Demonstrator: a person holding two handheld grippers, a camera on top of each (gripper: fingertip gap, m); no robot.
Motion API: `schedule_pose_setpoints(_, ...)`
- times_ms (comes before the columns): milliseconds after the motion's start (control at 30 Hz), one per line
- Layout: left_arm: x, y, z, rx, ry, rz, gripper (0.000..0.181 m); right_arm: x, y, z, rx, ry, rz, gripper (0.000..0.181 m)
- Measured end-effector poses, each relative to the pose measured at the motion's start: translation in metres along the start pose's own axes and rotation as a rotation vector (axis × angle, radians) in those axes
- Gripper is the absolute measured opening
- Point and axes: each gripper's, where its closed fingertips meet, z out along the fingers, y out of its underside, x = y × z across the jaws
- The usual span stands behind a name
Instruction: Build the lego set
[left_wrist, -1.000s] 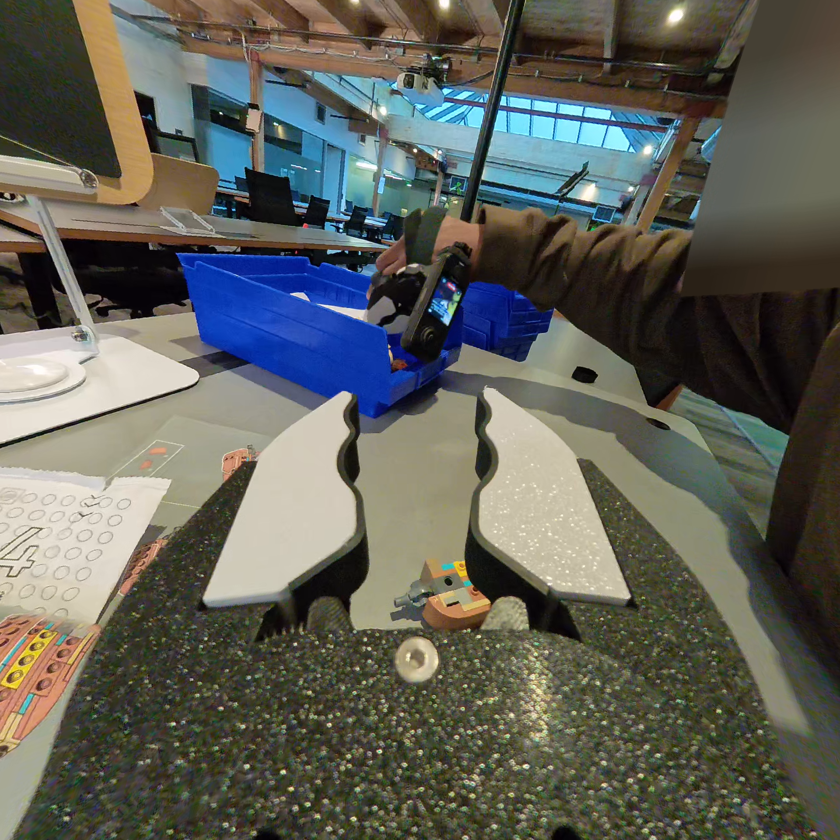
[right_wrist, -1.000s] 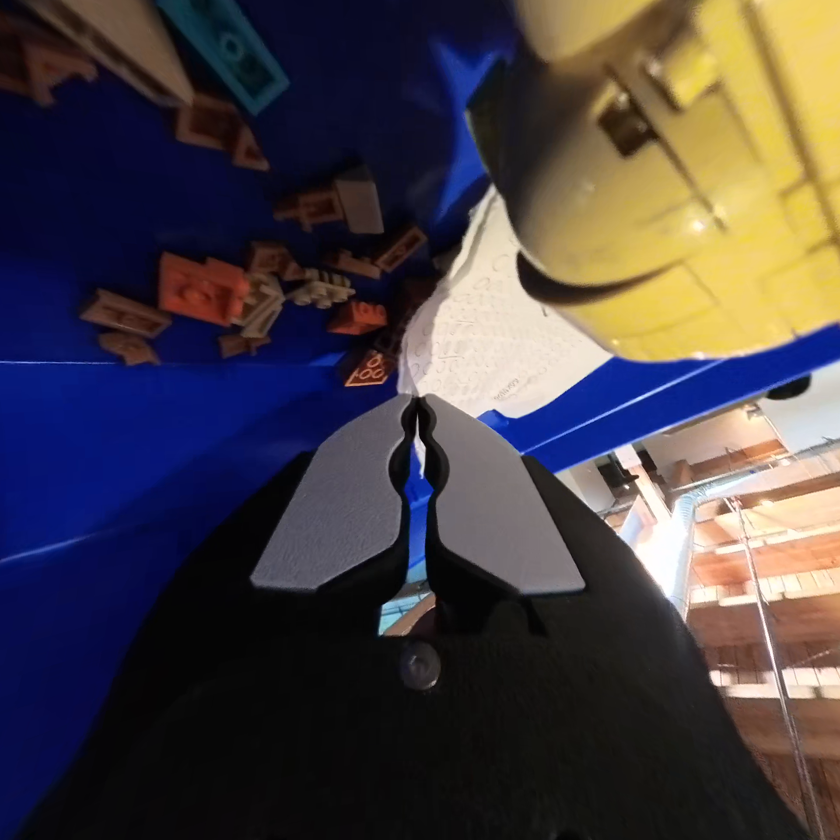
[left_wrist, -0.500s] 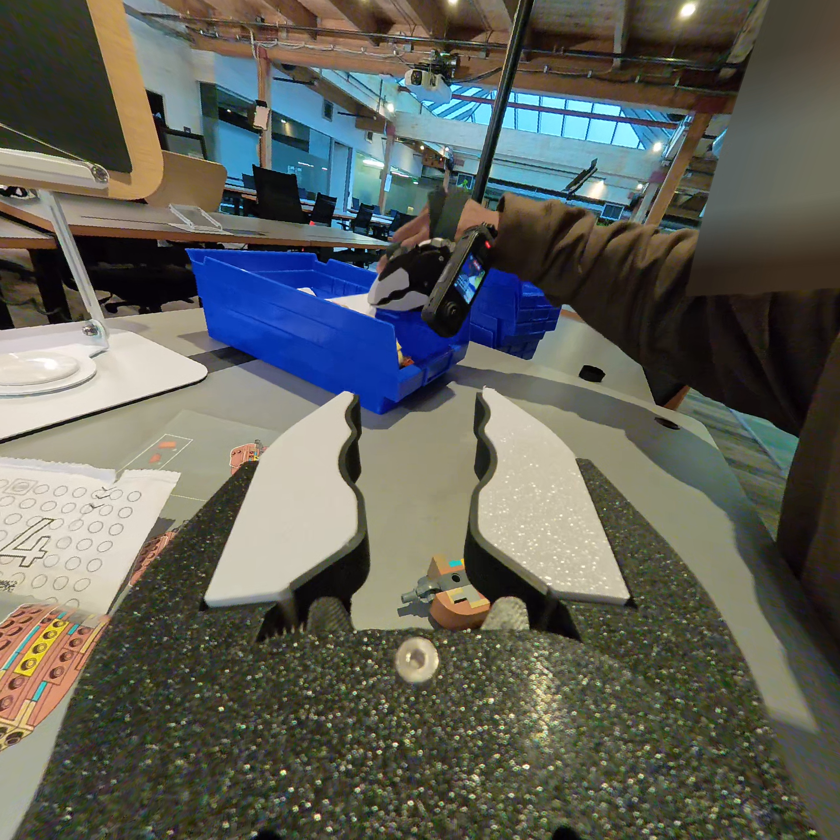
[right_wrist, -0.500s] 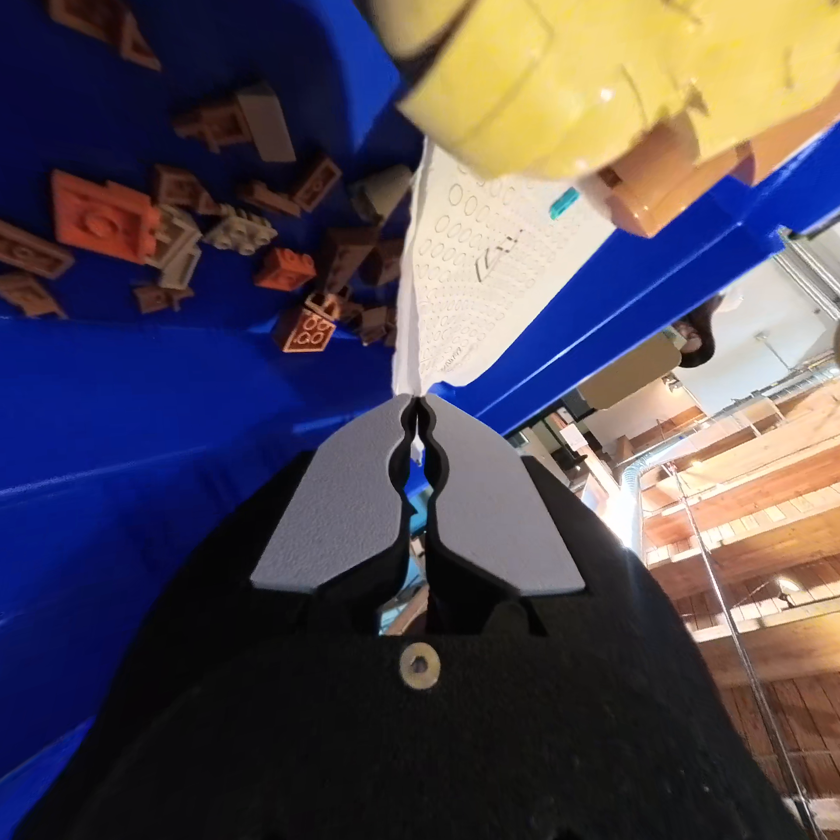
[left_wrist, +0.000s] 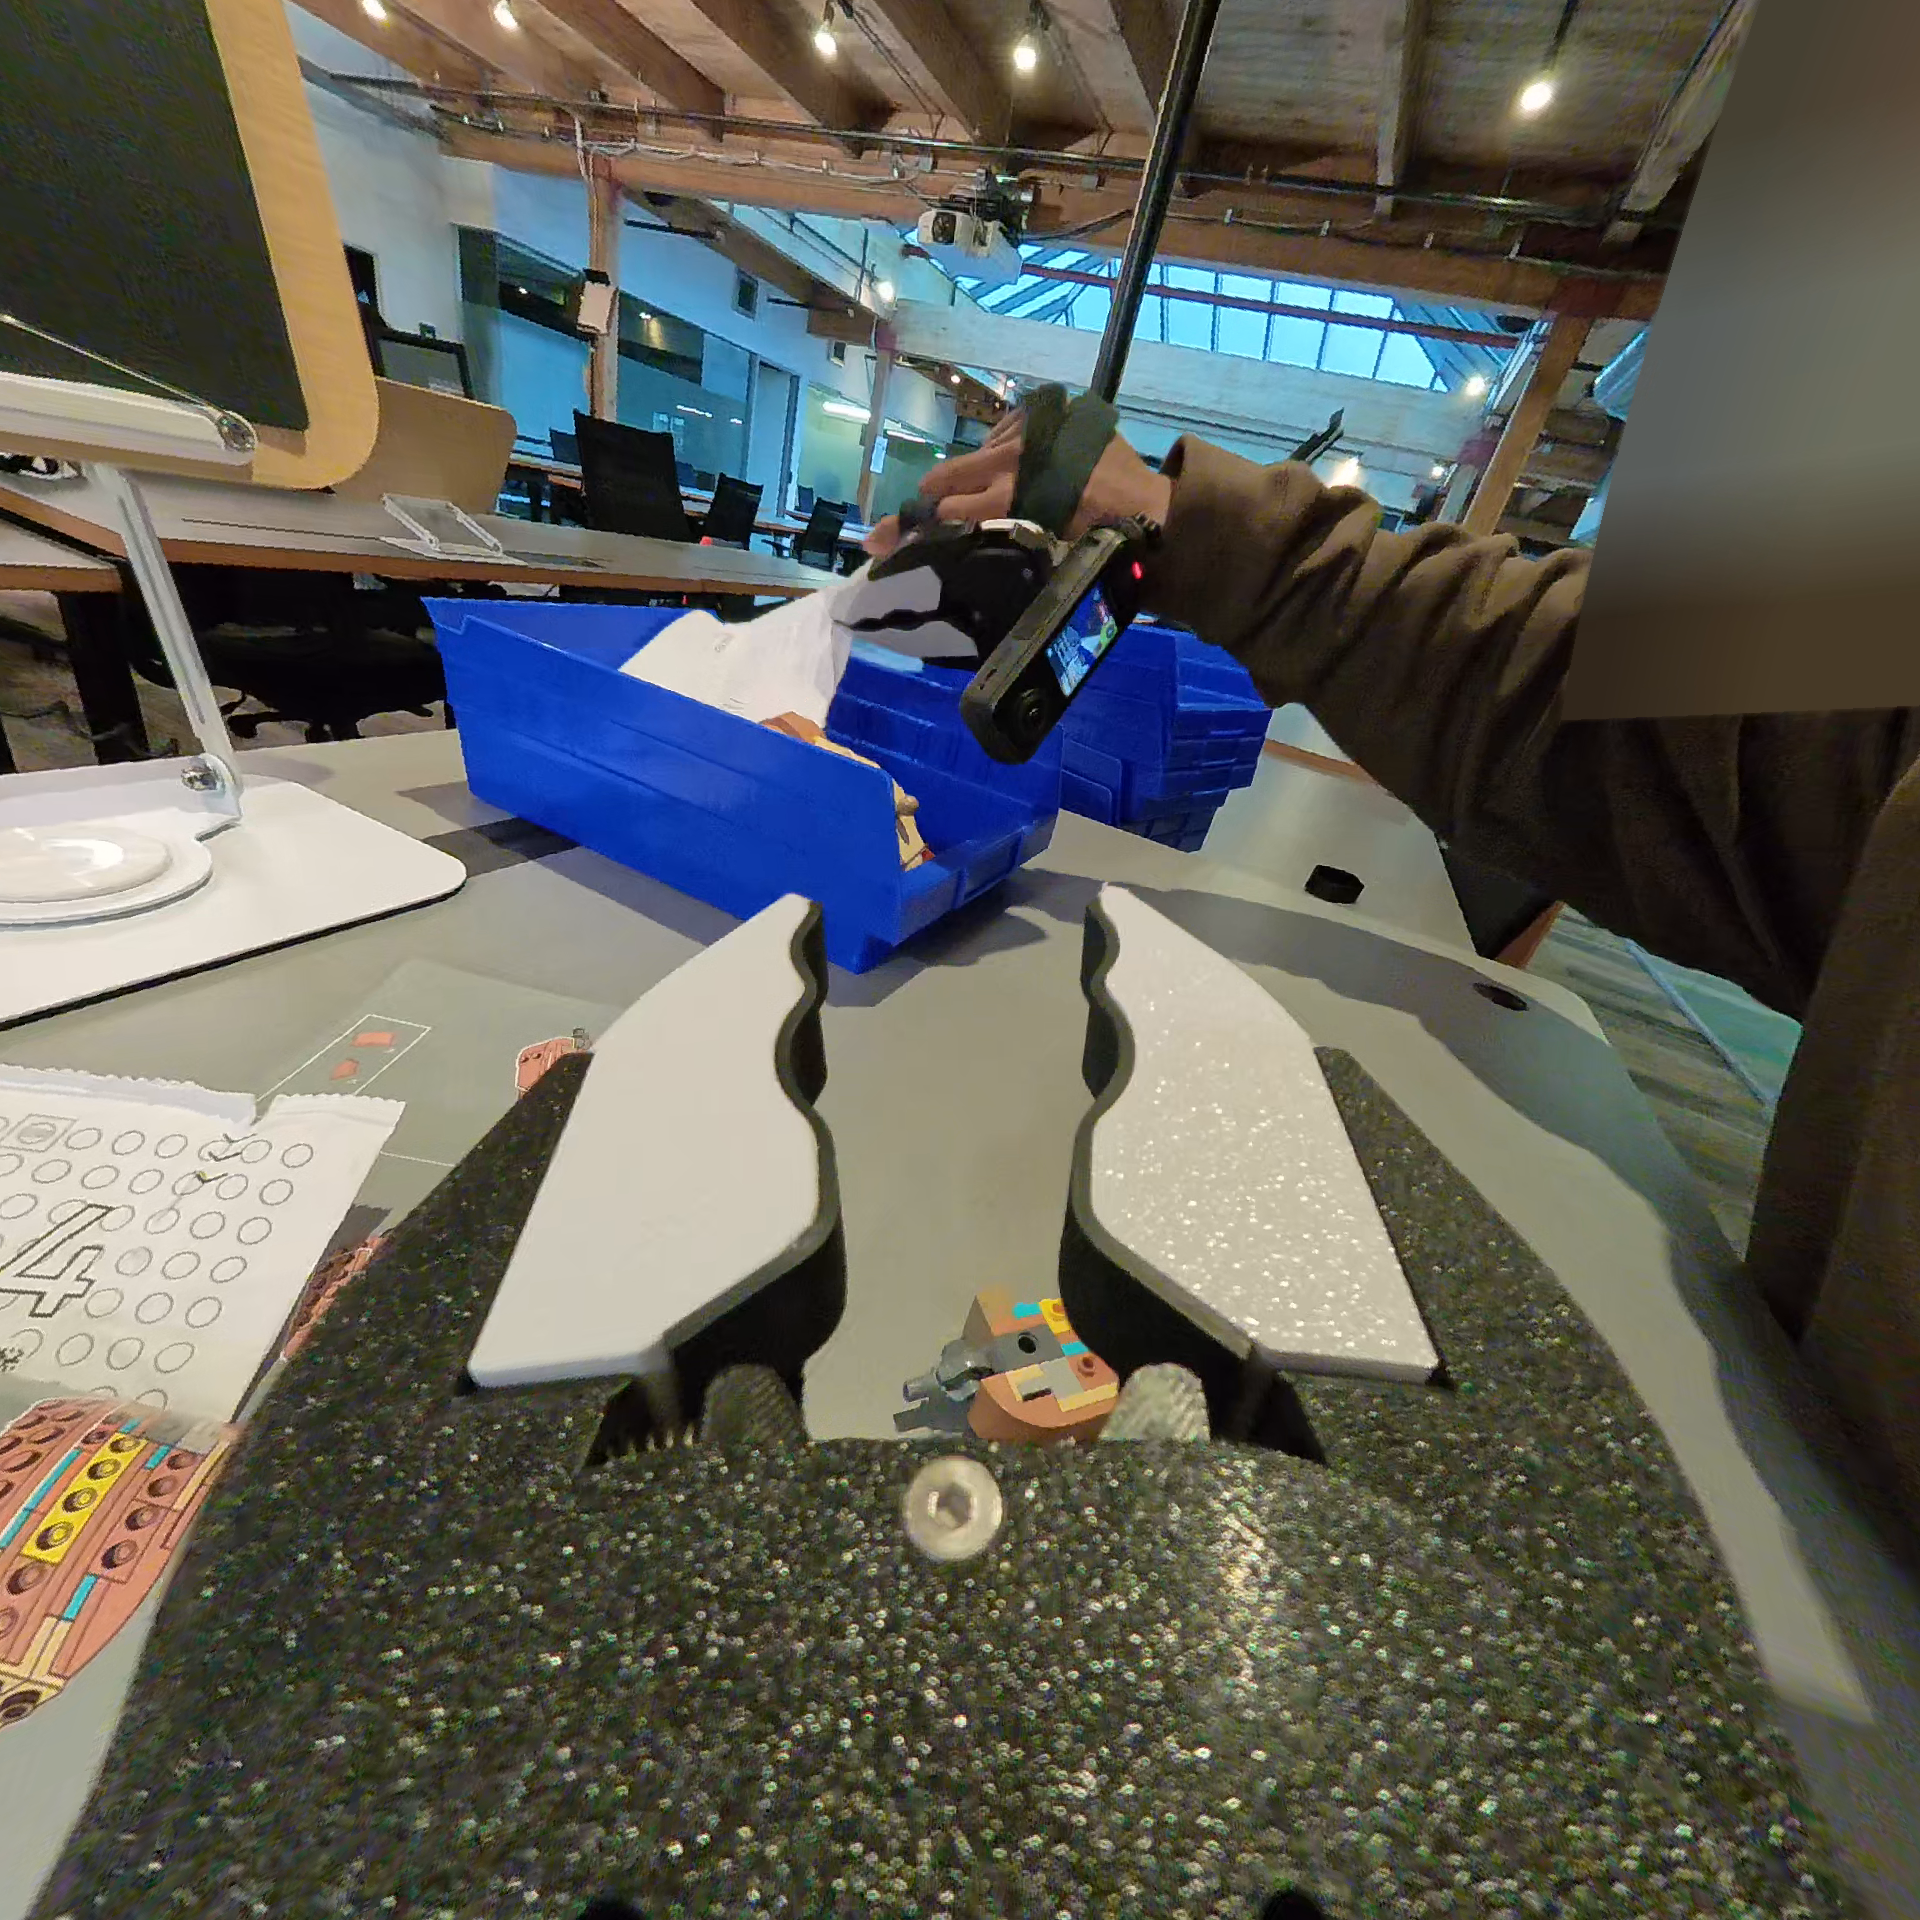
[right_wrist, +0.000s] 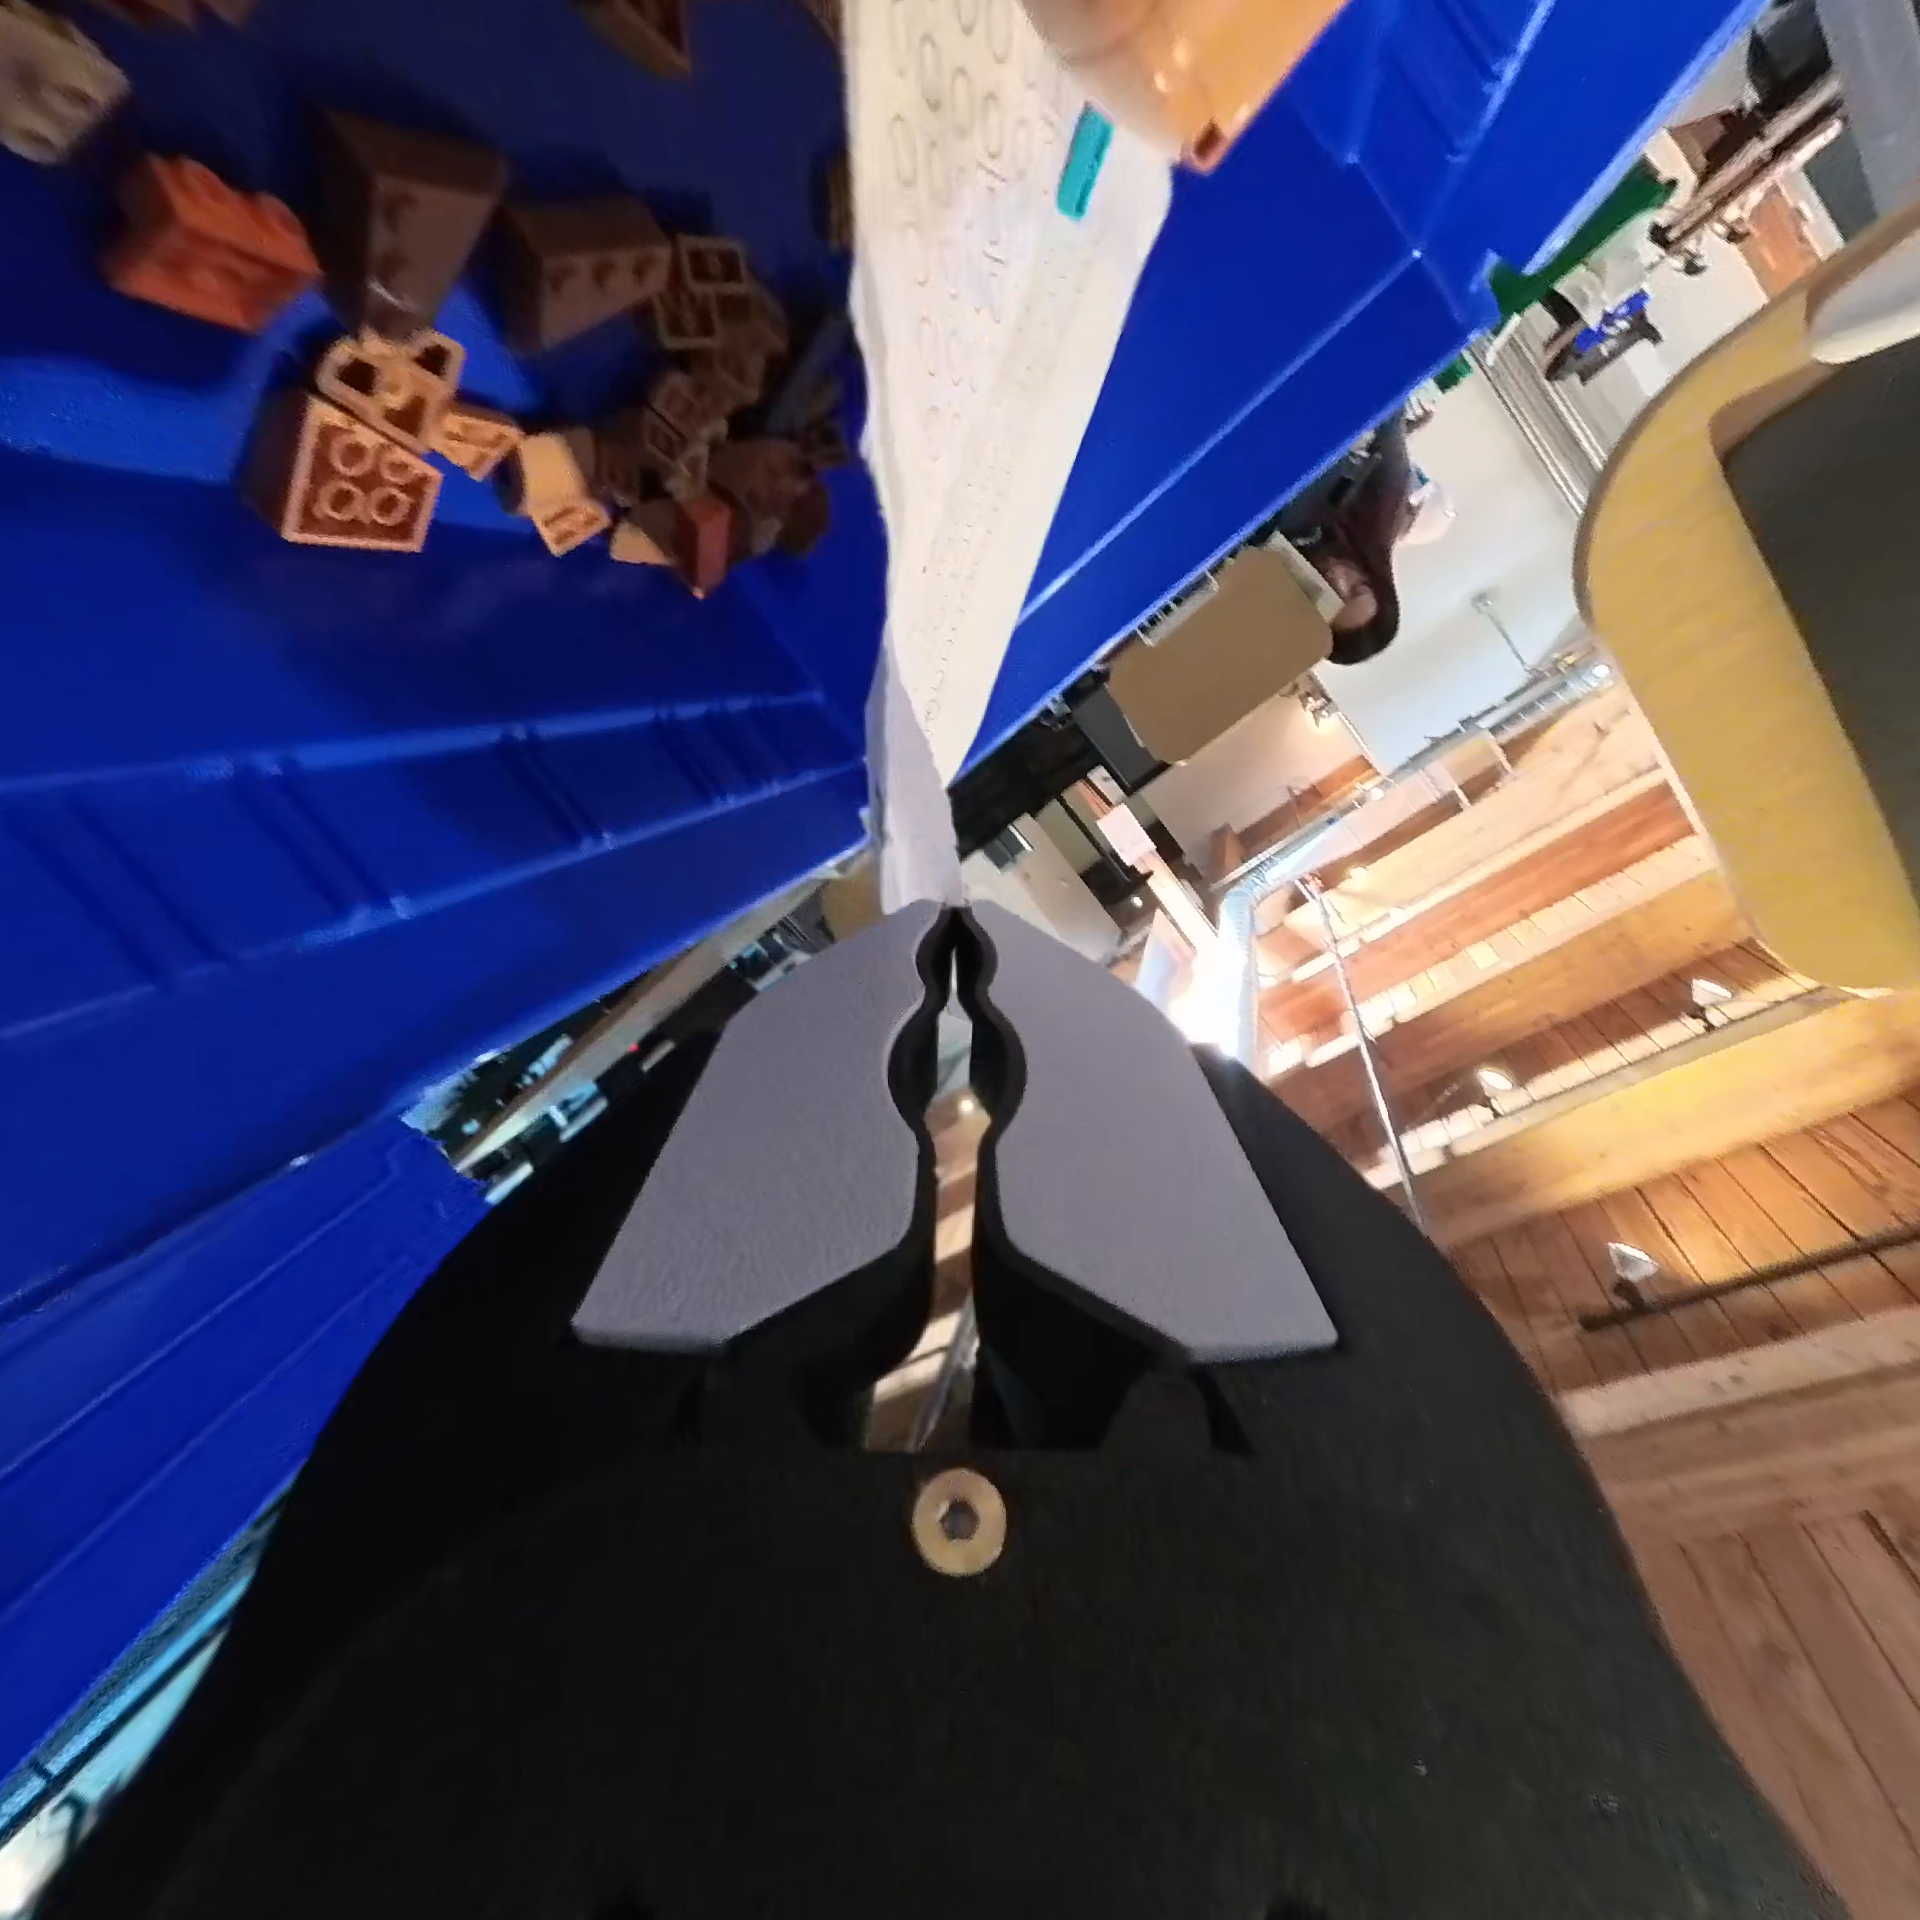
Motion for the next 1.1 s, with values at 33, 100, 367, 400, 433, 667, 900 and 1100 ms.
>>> schedule_pose_setpoints(33,0.000,-0.001,0.000,0.003,0.002,-0.003,0.047,0.003,0.002,-0.001,-0.018,0.015,-0.003,0.000)
schedule_pose_setpoints(100,0.001,-0.001,0.000,0.008,0.005,-0.007,0.047,0.011,0.005,-0.003,-0.049,0.049,-0.010,0.000)
schedule_pose_setpoints(367,0.002,-0.003,-0.001,0.017,0.010,-0.008,0.047,0.032,0.013,-0.014,-0.141,0.147,-0.035,0.000)
schedule_pose_setpoints(400,0.002,-0.004,-0.001,0.018,0.011,-0.009,0.047,0.035,0.014,-0.015,-0.144,0.158,-0.034,0.000)
schedule_pose_setpoints(433,0.002,-0.004,-0.001,0.020,0.012,-0.010,0.047,0.037,0.015,-0.017,-0.146,0.169,-0.031,0.000)
schedule_pose_setpoints(667,0.004,-0.004,0.000,0.020,0.017,-0.008,0.047,0.049,0.024,-0.022,-0.165,0.201,0.027,0.000)
schedule_pose_setpoints(900,0.003,-0.003,0.000,0.015,0.014,-0.005,0.047,0.061,0.037,-0.027,-0.194,0.231,0.080,0.000)
schedule_pose_setpoints(1100,0.003,-0.001,0.001,0.010,0.013,-0.003,0.047,0.071,0.051,-0.040,-0.207,0.260,0.115,0.000)
